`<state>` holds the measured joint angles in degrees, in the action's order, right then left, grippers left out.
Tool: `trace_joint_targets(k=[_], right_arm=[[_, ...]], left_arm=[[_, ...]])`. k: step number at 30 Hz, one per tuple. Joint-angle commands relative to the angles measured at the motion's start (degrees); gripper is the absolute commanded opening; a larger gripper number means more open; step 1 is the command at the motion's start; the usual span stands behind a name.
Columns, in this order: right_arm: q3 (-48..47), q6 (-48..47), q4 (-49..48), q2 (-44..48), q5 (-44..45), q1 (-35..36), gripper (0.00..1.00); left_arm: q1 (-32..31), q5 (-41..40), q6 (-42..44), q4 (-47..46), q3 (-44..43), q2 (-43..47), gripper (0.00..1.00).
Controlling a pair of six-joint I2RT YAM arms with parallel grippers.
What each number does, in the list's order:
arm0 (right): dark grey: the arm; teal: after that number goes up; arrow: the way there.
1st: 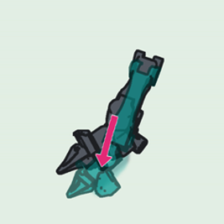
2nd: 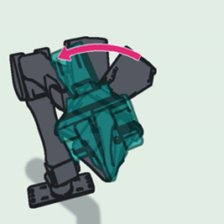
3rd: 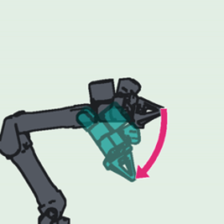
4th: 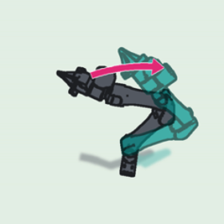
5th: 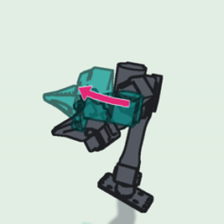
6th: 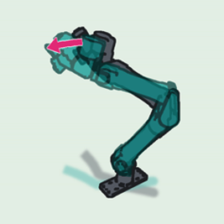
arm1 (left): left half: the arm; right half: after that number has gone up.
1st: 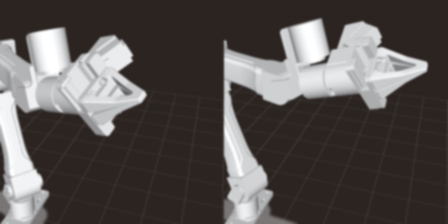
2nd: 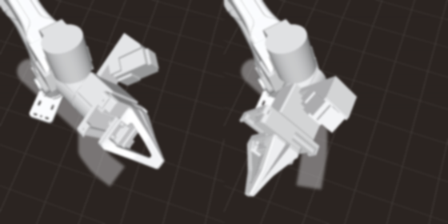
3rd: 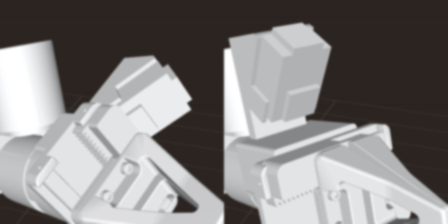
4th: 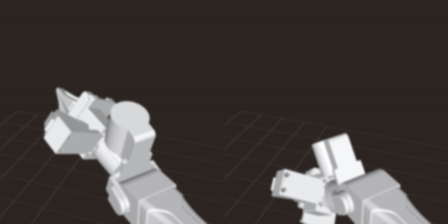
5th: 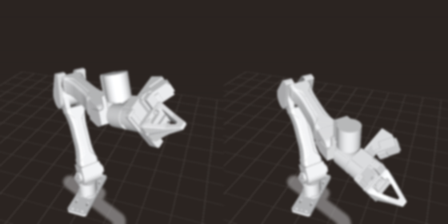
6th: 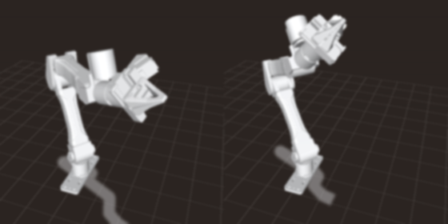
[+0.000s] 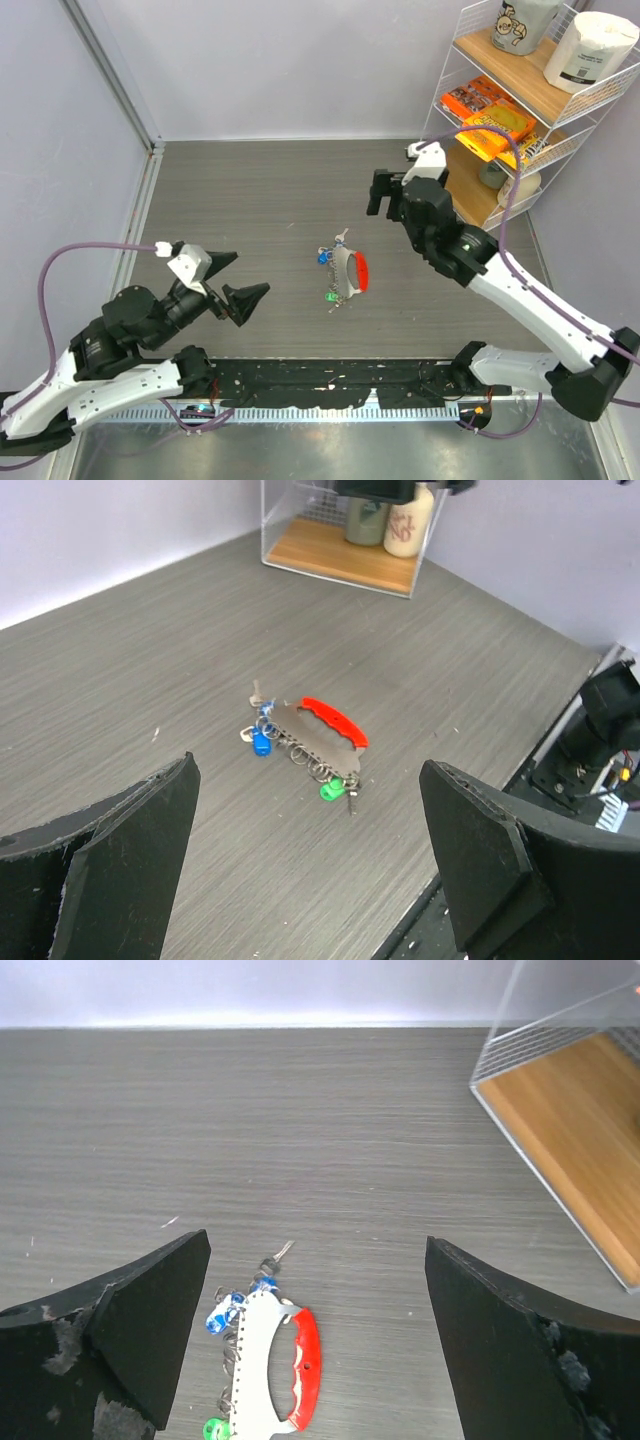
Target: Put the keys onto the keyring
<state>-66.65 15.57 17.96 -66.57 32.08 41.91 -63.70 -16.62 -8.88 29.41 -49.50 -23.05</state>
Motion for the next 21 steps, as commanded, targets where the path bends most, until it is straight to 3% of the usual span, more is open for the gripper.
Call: trace_joint_targets(k=[1, 7, 13, 21], right_arm=[[-1.37, 4.9, 5.85, 6.87, 9.85, 0.54, 0.95], [-1.9, 0.35, 9.47, 15.57, -3.92, 0.54, 0.95], [-6.02, -3.52, 15.62, 19.63, -4.21, 0.98, 0.95], [-4.71, -6.78, 11.93, 29.03, -14.93, 2.39, 0.95]], left_arm=[[-0.11, -4.13, -0.79, 1.0, -2.18, 3.53, 1.0], [-0.11, -5.0, 0.88, 1.7, -3.41, 5.21, 1.0], [-0.02, -6.22, 1.5, 2.85, -6.13, 2.93, 1.0], [-0.11, -12.37, -0.34, 3.38, -8.25, 0.29, 1.0]])
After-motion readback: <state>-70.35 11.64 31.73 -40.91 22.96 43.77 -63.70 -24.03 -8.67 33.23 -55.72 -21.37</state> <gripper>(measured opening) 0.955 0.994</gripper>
